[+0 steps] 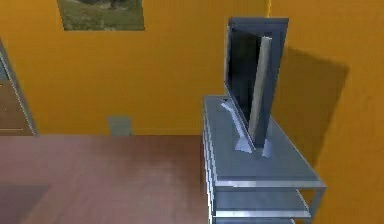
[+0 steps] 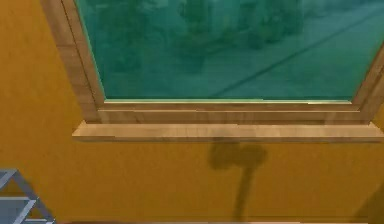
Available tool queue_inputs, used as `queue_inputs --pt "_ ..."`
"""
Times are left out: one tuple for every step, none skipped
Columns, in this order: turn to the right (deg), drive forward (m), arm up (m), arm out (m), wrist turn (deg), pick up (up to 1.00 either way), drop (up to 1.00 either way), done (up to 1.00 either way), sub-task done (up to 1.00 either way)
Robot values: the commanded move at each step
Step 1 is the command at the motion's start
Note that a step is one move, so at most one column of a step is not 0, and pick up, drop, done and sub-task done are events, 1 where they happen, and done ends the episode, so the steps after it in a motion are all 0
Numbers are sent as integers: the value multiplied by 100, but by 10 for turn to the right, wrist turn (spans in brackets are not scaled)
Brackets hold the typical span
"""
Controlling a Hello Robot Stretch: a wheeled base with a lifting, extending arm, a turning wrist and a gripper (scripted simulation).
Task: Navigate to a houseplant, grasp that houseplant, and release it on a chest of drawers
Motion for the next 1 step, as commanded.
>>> queue_inputs --pt "-450 0 0 0 0 0 0 0 0"
